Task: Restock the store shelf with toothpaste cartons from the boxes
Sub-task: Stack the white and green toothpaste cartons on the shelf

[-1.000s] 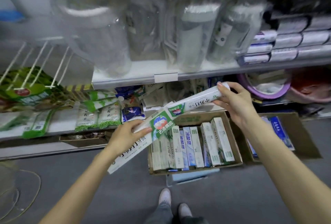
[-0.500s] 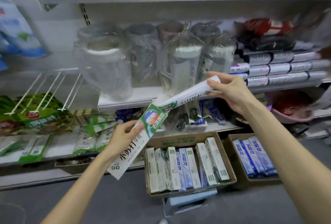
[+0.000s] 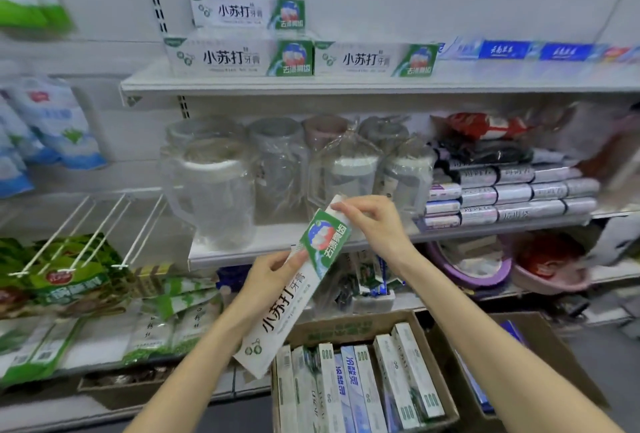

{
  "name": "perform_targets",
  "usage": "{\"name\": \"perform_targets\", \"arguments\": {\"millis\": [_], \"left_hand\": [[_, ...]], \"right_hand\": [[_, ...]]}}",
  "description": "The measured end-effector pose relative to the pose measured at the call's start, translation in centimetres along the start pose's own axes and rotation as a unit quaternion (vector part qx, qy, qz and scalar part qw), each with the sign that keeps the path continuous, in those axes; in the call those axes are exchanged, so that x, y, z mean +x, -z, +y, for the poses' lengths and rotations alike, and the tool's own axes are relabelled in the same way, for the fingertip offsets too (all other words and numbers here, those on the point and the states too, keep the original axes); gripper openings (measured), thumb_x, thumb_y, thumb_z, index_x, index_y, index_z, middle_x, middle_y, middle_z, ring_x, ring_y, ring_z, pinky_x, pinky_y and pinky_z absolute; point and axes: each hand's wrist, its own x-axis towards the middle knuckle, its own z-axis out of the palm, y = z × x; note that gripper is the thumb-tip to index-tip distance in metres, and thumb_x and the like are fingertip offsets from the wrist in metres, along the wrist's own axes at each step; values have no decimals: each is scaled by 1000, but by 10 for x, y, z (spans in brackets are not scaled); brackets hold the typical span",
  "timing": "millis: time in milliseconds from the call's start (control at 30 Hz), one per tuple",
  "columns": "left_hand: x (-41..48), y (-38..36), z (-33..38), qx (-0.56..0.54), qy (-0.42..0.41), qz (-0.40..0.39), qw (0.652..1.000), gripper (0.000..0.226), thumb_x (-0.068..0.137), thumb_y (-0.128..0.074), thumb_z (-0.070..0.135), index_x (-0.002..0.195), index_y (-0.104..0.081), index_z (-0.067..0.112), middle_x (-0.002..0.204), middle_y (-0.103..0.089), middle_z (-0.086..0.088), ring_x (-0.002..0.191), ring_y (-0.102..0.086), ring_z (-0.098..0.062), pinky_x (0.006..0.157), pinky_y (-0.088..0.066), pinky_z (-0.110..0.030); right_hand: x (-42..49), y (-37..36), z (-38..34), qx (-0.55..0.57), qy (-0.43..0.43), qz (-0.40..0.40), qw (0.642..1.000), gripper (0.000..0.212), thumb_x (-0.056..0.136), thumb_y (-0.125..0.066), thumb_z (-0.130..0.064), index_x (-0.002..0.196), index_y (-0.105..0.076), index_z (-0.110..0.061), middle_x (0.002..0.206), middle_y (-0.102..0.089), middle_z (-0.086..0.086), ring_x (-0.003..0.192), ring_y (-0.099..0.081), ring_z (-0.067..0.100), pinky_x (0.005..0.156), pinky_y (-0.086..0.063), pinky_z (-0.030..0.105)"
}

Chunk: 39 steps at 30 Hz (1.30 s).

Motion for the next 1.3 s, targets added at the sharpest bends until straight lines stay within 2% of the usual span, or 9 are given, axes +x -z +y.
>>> {"name": "perform_targets", "arguments": {"millis": [67, 133, 200, 267, 400, 467, 833, 1167, 1300], "left_hand": [[1, -3, 3, -26, 17, 7, 999, 35, 93, -55, 39, 90, -69, 7, 65, -70, -6, 48, -62, -15, 42, -43, -20], [0, -4, 1, -26, 25, 2, 999, 35, 93, -56, 41, 93, -70, 9, 68, -71, -8, 51, -63, -17, 43, -45, -21], [-1, -1, -3, -23, 28, -4, 999, 30, 92, -57, 41, 97, -71, 14, 73, -73, -10, 54, -65, -18, 45, -46, -22], [-1, 1, -4, -22, 29, -6, 999, 29, 92, -58, 41, 97, -72, 15, 73, -73, -10, 54, -65, -18, 46, -47, -22], [0, 2, 0, 8, 12, -16, 1000, 29, 89, -59, 44, 93, -73, 19, 72, -73, -8, 55, -66, -17, 46, -46, -22], [2, 2, 1, 26, 5, -32, 999, 29, 90, -58, 44, 93, -73, 20, 73, -73, -8, 55, -66, -18, 46, -46, -22], [5, -2, 2, 45, -4, -71, 996, 37, 81, -58, 55, 91, -75, 23, 77, -74, -11, 61, -68, -25, 51, -50, -27], [9, -12, 16, 47, -17, -82, 995, 30, 91, -57, 46, 75, -74, 26, 74, -73, -11, 58, -67, -22, 50, -49, -25], [15, -18, 36, 63, -21, -105, 992, 34, 90, -56, 47, 65, -71, 30, 61, -68, -2, 48, -61, -13, 43, -42, -19]], "right_hand": [[-1, -6, 2, -18, -24, 9, 1000, 14, 91, -61, -27, 90, -74, -31, 110, -66, -4, 119, -46, 2, 85, -32, 3], [-5, -8, 3, 40, -30, 39, 998, 18, 94, -56, -22, 91, -73, -29, 106, -67, -8, 114, -51, 1, 83, -37, 9], [-8, -6, 2, 133, -34, 87, 987, 20, 96, -53, -19, 98, -72, -26, 106, -68, -14, 103, -58, -5, 82, -44, 10], [-8, -3, 6, 177, -51, 118, 976, 23, 97, -51, -22, 113, -67, -25, 116, -64, -16, 108, -55, -9, 89, -46, 12], [-9, -9, 8, 262, -202, 32, 943, 42, 100, -37, -43, 129, -57, -21, 123, -64, 3, 108, -62, 17, 96, -48, 38], [-12, -12, 3, 293, -245, -18, 924, 46, 99, -35, -47, 123, -62, -19, 111, -70, 8, 100, -66, 21, 88, -50, 37], [-29, -12, 7, 227, -189, -31, 955, 30, 99, -48, -27, 124, -62, -28, 101, -71, 4, 85, -66, 11, 74, -51, 22], [-37, -3, 3, 117, -112, -36, 986, 39, 104, -32, -29, 139, -47, -26, 108, -67, -4, 93, -65, -3, 79, -49, 12], [-34, 19, -2, 116, -87, -84, 986, 44, 100, -42, -27, 144, -36, -33, 106, -68, -3, 95, -67, 6, 86, -55, 26]]}}
